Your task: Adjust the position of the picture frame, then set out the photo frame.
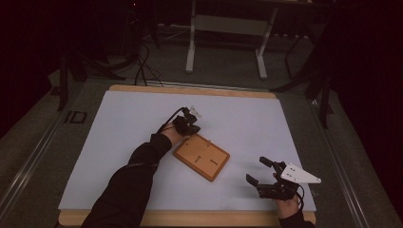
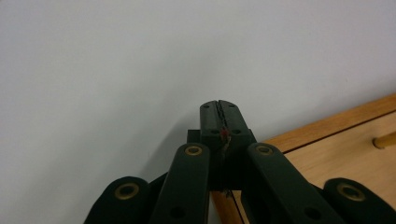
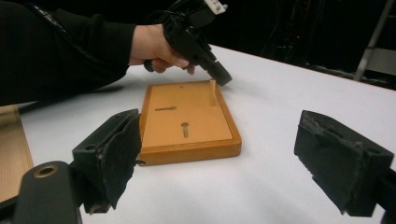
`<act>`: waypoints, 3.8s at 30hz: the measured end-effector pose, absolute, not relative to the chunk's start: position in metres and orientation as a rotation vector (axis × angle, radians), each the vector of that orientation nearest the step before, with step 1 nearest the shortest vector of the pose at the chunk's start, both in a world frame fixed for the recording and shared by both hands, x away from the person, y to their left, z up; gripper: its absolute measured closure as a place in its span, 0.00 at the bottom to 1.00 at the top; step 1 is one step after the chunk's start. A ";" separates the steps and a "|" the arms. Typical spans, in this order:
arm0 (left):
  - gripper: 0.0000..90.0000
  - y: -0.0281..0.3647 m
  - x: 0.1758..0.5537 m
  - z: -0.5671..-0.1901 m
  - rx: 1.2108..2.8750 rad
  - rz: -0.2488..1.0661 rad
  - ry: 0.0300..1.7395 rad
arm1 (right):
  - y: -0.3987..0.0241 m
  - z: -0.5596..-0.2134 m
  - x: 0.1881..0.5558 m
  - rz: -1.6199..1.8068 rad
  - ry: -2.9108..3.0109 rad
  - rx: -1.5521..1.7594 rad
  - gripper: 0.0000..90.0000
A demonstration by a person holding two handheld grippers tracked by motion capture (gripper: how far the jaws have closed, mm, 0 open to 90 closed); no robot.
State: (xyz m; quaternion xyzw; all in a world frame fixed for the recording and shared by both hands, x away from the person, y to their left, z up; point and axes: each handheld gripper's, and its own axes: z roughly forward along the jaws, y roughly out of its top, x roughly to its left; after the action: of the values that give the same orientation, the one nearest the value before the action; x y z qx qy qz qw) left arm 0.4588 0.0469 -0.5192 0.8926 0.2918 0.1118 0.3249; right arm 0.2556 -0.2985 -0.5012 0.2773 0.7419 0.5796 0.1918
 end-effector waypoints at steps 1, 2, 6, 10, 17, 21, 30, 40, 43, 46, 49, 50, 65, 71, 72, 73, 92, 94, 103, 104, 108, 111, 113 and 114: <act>1.00 0.049 0.457 -0.519 2.342 0.290 0.767 | -0.298 -0.501 0.256 1.627 2.082 0.780 0.16; 1.00 0.051 0.455 -0.519 2.348 0.292 0.766 | -0.298 -0.501 0.256 1.626 2.083 0.781 0.16; 1.00 0.060 0.445 -0.519 2.350 0.295 0.769 | -0.298 -0.502 0.256 1.623 2.087 0.779 0.16; 1.00 0.068 0.439 -0.519 2.351 0.286 0.771 | -0.297 -0.502 0.256 1.620 2.087 0.782 0.16; 1.00 0.082 0.424 -0.517 2.373 0.283 0.766 | -0.296 -0.503 0.257 1.614 2.091 0.784 0.16; 1.00 0.090 0.416 -0.518 2.358 0.271 0.778 | -0.295 -0.504 0.258 1.612 2.098 0.788 0.16; 1.00 0.101 0.399 -0.521 2.380 0.254 0.778 | -0.293 -0.504 0.258 1.608 2.103 0.788 0.16; 1.00 0.106 0.391 -0.523 2.380 0.239 0.786 | -0.293 -0.504 0.258 1.605 2.101 0.788 0.16; 1.00 0.107 0.387 -0.523 2.380 0.238 0.785 | -0.293 -0.504 0.259 1.608 2.101 0.789 0.16; 1.00 0.109 0.386 -0.524 2.381 0.234 0.786 | -0.293 -0.504 0.259 1.607 2.102 0.791 0.16; 1.00 0.110 0.387 -0.526 2.396 0.240 0.785 | -0.292 -0.504 0.259 1.604 2.105 0.785 0.16; 1.00 0.112 0.387 -0.527 2.395 0.234 0.789 | -0.292 -0.504 0.259 1.603 2.105 0.783 0.16; 1.00 0.124 0.386 -0.516 2.338 0.266 0.819 | -0.292 -0.505 0.259 1.604 2.105 0.789 0.16; 0.86 0.124 0.379 -0.503 2.284 0.258 0.794 | -0.293 -0.504 0.259 1.604 2.103 0.789 0.16; 0.82 0.124 0.378 -0.501 2.265 0.250 0.789 | -0.293 -0.504 0.259 1.605 2.104 0.790 0.16; 0.79 0.124 0.376 -0.499 2.248 0.246 0.784 | -0.293 -0.504 0.259 1.605 2.104 0.790 0.16; 0.63 0.118 0.344 -0.486 2.171 0.203 0.626 | -0.287 -0.505 0.260 1.656 2.123 0.756 0.14; 0.63 0.114 0.343 -0.488 2.172 0.192 0.610 | -0.286 -0.504 0.259 1.671 2.115 0.743 0.13; 0.59 0.093 0.344 -0.498 2.160 0.167 0.560 | -0.278 -0.503 0.255 1.620 2.122 0.709 0.13; 0.59 0.090 0.345 -0.500 2.166 0.162 0.559 | -0.277 -0.503 0.254 1.620 2.124 0.695 0.13; 0.61 0.085 0.348 -0.504 2.168 0.164 0.574 | -0.274 -0.503 0.254 1.604 2.133 0.687 0.13; 0.66 0.083 0.351 -0.507 2.166 0.171 0.585 | -0.273 -0.504 0.254 1.593 2.139 0.694 0.13; 0.70 0.083 0.352 -0.508 2.163 0.171 0.588 | -0.273 -0.504 0.254 1.599 2.139 0.694 0.13; 0.70 0.083 0.353 -0.508 2.159 0.176 0.587 | -0.273 -0.504 0.253 1.595 2.137 0.696 0.13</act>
State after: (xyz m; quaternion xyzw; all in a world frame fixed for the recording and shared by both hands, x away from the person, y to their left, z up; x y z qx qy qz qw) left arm 0.3528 0.0826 -0.5084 0.8669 0.2356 0.0708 0.4336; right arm 0.2535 -0.2733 -0.5037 0.2478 0.7611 0.5679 0.1919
